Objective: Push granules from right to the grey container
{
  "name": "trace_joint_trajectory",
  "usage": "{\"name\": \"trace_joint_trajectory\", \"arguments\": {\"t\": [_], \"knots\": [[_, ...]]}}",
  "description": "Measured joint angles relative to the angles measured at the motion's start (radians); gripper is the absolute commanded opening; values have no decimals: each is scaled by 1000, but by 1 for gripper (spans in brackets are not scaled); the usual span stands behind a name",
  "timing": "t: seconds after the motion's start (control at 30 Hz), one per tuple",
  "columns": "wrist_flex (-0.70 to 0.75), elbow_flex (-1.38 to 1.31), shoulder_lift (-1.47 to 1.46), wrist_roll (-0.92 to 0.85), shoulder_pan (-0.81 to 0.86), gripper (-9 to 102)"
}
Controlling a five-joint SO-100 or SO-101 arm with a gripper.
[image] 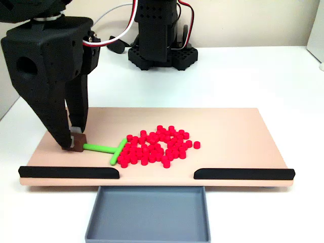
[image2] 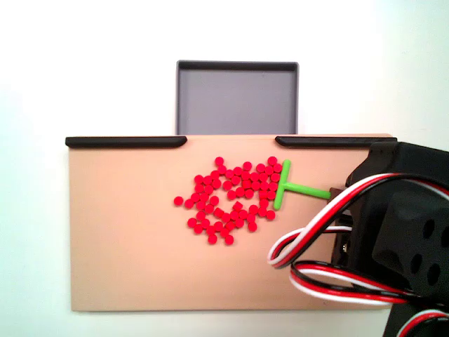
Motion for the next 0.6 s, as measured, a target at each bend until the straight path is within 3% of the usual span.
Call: {"name": "trace_joint_trajectory", "arguments": {"t": [0.6], "knots": [[0, 0, 0, 0, -9, 0]]}}
